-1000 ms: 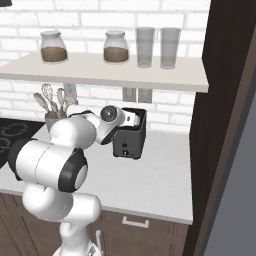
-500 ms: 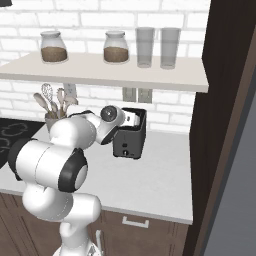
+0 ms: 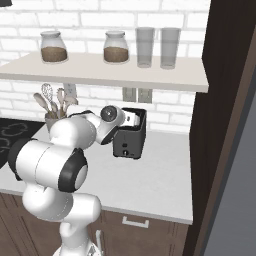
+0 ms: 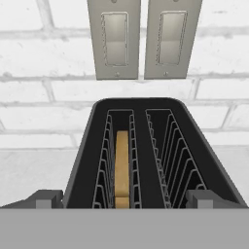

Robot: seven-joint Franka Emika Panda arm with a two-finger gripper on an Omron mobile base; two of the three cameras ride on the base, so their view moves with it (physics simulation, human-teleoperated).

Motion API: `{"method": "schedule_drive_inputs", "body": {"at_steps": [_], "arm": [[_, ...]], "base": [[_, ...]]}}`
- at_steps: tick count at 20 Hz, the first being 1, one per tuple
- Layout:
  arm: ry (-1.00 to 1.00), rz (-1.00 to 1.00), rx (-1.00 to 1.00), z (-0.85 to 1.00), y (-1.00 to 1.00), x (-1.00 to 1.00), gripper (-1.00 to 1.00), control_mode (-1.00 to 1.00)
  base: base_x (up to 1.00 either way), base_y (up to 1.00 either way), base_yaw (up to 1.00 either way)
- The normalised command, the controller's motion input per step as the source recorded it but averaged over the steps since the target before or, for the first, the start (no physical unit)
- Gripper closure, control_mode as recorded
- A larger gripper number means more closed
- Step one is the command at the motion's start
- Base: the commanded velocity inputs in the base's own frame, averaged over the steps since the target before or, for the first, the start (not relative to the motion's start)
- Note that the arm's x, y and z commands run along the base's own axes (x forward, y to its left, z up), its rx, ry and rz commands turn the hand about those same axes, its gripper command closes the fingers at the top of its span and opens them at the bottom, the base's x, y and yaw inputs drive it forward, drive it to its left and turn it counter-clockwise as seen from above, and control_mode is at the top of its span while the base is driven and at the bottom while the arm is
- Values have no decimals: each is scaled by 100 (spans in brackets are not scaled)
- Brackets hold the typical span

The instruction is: Start the toaster. Once the lever pops up, take the bread to the plate on the dining counter.

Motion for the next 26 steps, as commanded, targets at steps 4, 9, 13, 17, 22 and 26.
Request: {"method": "schedule_drive_inputs", "body": {"at_steps": [4,9,13,17,22,26], "arm": [[0,0,0,0,0,0,-100,-100],[0,0,0,0,0,0,-100,-100],[0,0,0,0,0,0,-100,-100],[0,0,0,0,0,0,-100,-100],[0,0,0,0,0,0,-100,-100],[0,0,0,0,0,0,-100,-100]], "base": [[0,0,0],[0,0,0],[0,0,0],[0,0,0],[0,0,0],[0,0,0]]}}
